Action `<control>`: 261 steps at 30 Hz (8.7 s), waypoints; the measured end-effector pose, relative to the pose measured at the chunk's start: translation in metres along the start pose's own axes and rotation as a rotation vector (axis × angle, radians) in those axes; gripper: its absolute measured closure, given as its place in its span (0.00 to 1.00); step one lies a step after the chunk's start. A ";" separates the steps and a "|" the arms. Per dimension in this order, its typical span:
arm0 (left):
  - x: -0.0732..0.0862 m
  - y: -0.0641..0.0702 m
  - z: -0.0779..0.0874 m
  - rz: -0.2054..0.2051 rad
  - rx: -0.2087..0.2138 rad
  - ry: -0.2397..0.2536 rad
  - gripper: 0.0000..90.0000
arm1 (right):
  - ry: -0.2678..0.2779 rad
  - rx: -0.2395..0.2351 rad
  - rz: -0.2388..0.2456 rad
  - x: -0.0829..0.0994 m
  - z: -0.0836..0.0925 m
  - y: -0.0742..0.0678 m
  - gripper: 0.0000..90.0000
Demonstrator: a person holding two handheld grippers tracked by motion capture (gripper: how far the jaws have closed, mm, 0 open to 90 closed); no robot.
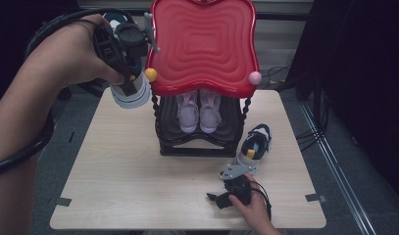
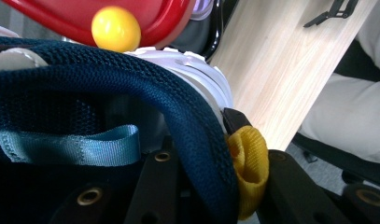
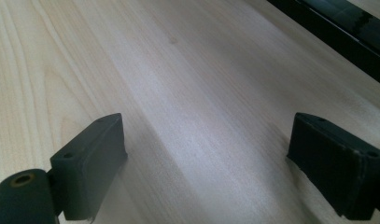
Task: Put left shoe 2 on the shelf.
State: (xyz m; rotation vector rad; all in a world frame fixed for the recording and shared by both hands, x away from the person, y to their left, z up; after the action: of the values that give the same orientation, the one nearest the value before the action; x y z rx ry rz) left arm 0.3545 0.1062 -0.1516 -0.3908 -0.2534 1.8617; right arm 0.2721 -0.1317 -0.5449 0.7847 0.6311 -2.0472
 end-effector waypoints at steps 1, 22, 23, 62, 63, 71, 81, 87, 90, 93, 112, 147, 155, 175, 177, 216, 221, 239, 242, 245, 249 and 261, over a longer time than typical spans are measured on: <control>-0.003 0.000 0.001 -0.006 -0.006 -0.001 0.84 | 0.000 0.000 0.000 0.000 0.000 0.000 0.11; -0.061 -0.006 0.001 -0.087 -0.029 0.072 0.84 | 0.000 0.000 0.000 0.000 0.000 0.000 0.11; -0.063 -0.006 0.001 -0.084 -0.029 0.077 0.84 | 0.000 0.000 0.000 0.000 0.000 0.000 0.11; -0.125 -0.026 -0.034 -0.221 -0.064 0.087 0.82 | 0.001 0.002 0.002 0.000 0.000 0.000 0.11; -0.125 -0.025 -0.036 -0.220 -0.060 0.083 0.82 | 0.001 0.002 0.001 0.000 0.000 0.000 0.11; -0.124 -0.026 -0.036 -0.232 -0.069 0.090 0.82 | 0.001 0.002 0.001 0.000 0.000 0.000 0.11; -0.123 -0.026 -0.037 -0.237 -0.069 0.091 0.82 | 0.001 0.002 0.001 0.000 0.000 0.000 0.11; -0.123 -0.024 -0.038 -0.229 -0.072 0.088 0.81 | 0.001 0.002 0.002 0.000 0.000 0.000 0.11; -0.122 -0.024 -0.038 -0.230 -0.068 0.086 0.81 | 0.001 0.002 0.001 0.000 0.000 0.000 0.11; -0.122 -0.025 -0.037 -0.236 -0.071 0.083 0.81 | 0.001 0.002 0.001 0.000 0.000 0.000 0.11; -0.120 -0.028 -0.035 -0.208 -0.089 0.102 0.73 | -0.001 0.002 0.003 0.000 0.000 0.000 0.11; -0.117 -0.036 -0.031 -0.100 -0.076 0.133 0.41 | 0.001 0.002 0.001 0.000 0.000 0.000 0.11; -0.116 -0.037 -0.029 -0.074 -0.048 0.131 0.36 | 0.001 0.003 0.003 0.000 0.000 0.000 0.11; -0.111 -0.037 -0.017 0.011 0.020 0.153 0.31 | 0.001 0.002 0.001 0.000 0.000 0.000 0.11; -0.111 -0.038 -0.016 0.015 0.024 0.156 0.30 | 0.001 0.002 0.001 0.000 0.000 0.000 0.11; -0.052 -0.040 -0.002 0.107 0.056 0.121 0.27 | -0.001 0.000 0.002 0.000 0.000 0.000 0.11; -0.038 -0.037 -0.008 0.136 0.067 0.121 0.27 | 0.000 0.000 0.000 0.000 0.000 0.000 0.11; 0.005 -0.027 -0.029 0.177 0.097 0.117 0.27 | -0.001 0.000 0.002 0.000 0.000 0.000 0.11; 0.011 -0.025 -0.033 0.189 0.100 0.108 0.27 | -0.002 0.000 0.002 0.000 0.000 0.000 0.11; 0.017 -0.024 -0.037 0.190 0.110 0.098 0.27 | 0.000 0.000 0.000 0.000 0.000 0.000 0.11; 0.023 -0.021 -0.042 0.201 0.118 0.095 0.27 | 0.000 0.000 0.000 0.000 0.000 0.000 0.11; 0.042 -0.006 -0.059 0.206 0.129 0.074 0.28 | 0.000 0.000 0.000 0.000 0.000 0.000 0.11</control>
State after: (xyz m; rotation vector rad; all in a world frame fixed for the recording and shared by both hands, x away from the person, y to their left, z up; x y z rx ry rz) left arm 0.3706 0.1465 -0.2092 -0.4080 -0.0429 2.0476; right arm 0.2720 -0.1317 -0.5449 0.7844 0.6311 -2.0475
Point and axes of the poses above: each handheld gripper's, and its own axes: z roughly backward along the jaws, x roughly out of its underside, y roughly to its right, the point moved 5 cm from there along -z, roughly forward along the jaws, and after that the axes turned 10 degrees about -x, right-handed, at the moved point
